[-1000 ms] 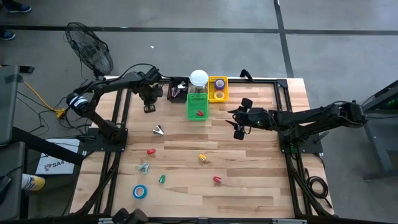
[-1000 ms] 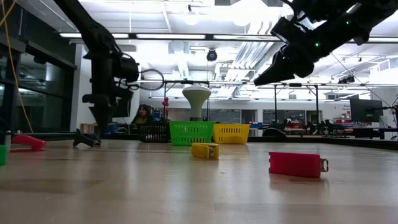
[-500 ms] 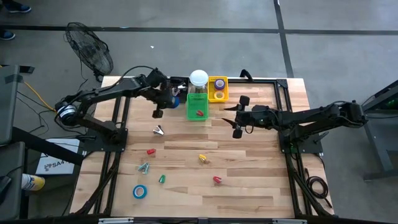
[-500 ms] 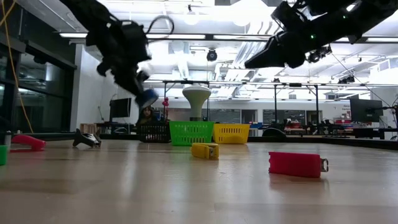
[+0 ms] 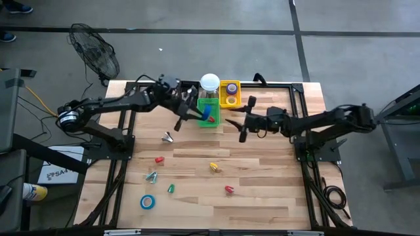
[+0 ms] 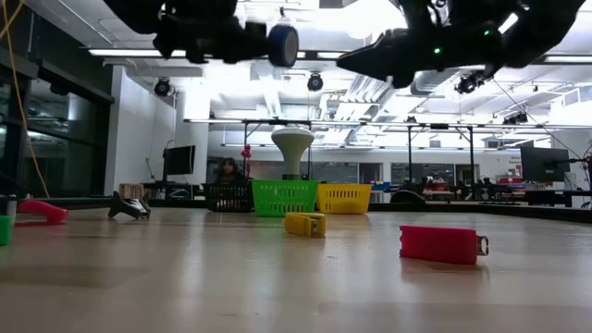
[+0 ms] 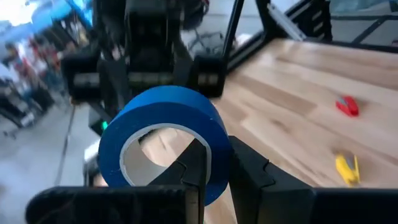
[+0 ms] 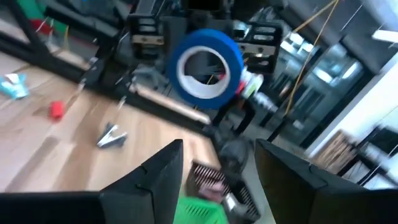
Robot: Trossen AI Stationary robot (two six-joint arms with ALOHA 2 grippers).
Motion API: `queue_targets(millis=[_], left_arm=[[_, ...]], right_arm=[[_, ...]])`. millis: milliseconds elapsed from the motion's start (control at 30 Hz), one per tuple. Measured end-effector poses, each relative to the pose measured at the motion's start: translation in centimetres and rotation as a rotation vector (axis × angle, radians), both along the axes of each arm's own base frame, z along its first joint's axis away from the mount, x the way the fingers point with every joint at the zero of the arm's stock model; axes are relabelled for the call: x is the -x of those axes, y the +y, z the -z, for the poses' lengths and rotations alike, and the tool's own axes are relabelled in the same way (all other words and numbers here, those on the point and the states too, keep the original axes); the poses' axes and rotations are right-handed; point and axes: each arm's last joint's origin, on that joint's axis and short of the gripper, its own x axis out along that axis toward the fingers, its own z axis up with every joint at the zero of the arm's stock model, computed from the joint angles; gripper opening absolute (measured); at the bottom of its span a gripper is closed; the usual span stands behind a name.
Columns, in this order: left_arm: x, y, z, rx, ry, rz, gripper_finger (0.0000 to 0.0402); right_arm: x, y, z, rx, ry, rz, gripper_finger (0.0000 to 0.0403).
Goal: Pick and place Stapler, Stapler remover, tape
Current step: Put the blue tape into the yellow bin
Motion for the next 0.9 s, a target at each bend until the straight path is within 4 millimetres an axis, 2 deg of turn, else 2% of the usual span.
queue_targets(millis=[300, 567, 900], left_arm=[[-0.4, -0.5, -0.4, -0.019, -0.042, 0.018, 0.0040], [-0.4, -0.5, -0.3, -0.020, -0.043, 0.016, 0.0040], [-0.3, -0.4, -0.1, -0.011, -0.010, -0.003, 0.0040]], right_arm=[[-1.6, -0.2, 0.0, 0.067, -0.194, -0.068, 0.0190], [-5.7, -0.8, -0.4, 0.087, -0.161, -0.075, 0.0190], [-6.1, -1.0, -0.8, 0.104, -0.146, -0.003, 0.0190]])
